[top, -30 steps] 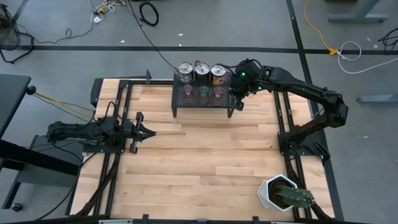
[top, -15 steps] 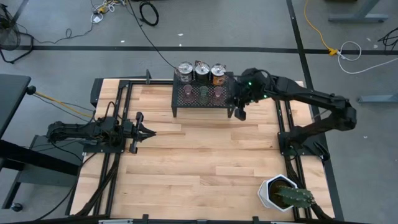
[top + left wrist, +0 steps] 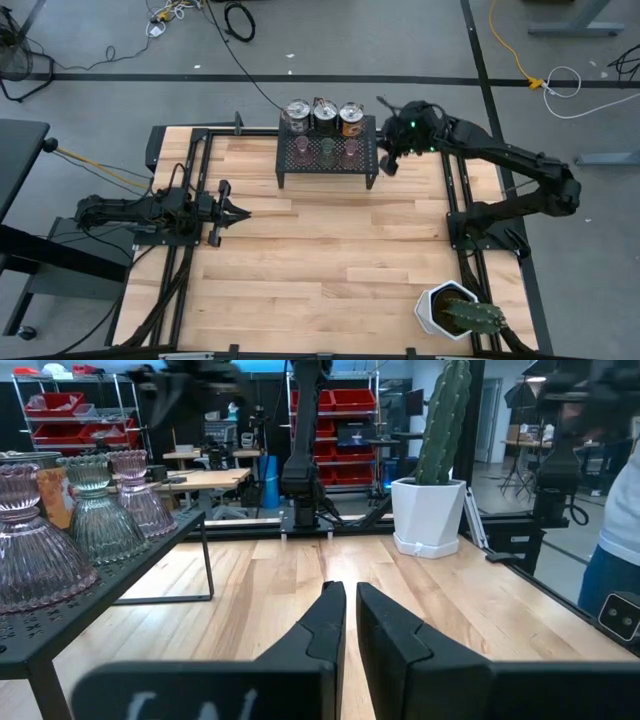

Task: Pick & Place candle stick holders
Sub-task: Adjust the silver scented candles

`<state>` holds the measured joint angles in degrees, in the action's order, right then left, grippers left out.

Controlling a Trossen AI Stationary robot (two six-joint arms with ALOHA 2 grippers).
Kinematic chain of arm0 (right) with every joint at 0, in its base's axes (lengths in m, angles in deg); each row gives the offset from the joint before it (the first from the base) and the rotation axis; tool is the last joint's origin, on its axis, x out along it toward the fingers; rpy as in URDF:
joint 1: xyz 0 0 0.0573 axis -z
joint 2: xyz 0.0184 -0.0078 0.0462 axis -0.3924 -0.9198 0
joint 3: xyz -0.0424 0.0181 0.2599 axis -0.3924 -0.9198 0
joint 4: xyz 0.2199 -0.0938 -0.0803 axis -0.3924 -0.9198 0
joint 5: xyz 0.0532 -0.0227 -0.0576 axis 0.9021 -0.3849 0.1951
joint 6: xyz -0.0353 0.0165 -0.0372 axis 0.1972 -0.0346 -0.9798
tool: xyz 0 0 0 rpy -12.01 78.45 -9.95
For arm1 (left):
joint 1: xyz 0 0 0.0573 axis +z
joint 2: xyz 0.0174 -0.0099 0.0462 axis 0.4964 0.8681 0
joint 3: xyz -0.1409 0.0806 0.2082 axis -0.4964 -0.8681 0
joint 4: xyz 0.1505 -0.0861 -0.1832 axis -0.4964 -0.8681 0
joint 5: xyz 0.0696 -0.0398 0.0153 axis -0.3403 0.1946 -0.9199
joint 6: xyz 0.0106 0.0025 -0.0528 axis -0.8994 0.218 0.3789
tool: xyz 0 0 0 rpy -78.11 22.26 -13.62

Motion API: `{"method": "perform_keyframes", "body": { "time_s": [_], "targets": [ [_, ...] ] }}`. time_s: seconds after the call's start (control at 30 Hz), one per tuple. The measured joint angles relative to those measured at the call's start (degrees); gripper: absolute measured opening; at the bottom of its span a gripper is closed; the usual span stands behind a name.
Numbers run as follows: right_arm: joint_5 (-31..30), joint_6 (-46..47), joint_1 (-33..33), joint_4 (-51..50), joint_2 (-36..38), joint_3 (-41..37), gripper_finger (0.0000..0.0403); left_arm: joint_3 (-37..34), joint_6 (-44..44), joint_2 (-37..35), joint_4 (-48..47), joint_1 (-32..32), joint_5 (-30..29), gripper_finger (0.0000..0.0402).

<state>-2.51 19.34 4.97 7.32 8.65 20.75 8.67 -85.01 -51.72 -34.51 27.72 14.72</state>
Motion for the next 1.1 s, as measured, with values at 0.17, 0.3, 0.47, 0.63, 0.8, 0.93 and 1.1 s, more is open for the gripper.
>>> {"method": "perform_keyframes", "body": {
  "time_s": [0.17, 0.3, 0.47, 0.63, 0.8, 0.93, 1.1],
  "targets": [
    [-0.15, -3.29, 5.47, 0.56, -3.76, 3.19, 0.0, 0.0, 0.02, -0.01, 0.0, -0.02, 0.0, 0.0034],
    [1.09, -5.51, 8.5, 0.62, -7.92, 7.31, 0.0, 0.0, 0.01, 0.0, 0.0, 0.0, 0.0, 0.0034],
    [2.38, -5.69, 11.17, 0.64, -13.84, 10.73, 0.0, 0.0, 0.0, 0.01, 0.0, -0.02, 0.0, 0.0034],
    [2.31, -4.88, 12.66, 0.64, -17.98, 11.49, 0.0, 0.0, 0.0, 0.01, 0.0, -0.02, 0.0, 0.0034],
    [2.53, -4.15, 13.0, 1.36, -20.11, 11.49, 0.0, 0.0, 0.0, 0.0, 0.0, 0.0, 0.0, 0.0034],
    [5.0, -4.23, 12.98, 2.31, -20.79, 11.49, 0.0, 0.0, 0.0, 0.01, 0.0, -0.01, 0.0, 0.0034],
    [5.92, -3.91, 12.98, 4.37, -20.86, 11.49, 0.0, 0.0, 0.01, 0.0, 0.0, 0.0, 0.0, 0.0034]
  ]
}}
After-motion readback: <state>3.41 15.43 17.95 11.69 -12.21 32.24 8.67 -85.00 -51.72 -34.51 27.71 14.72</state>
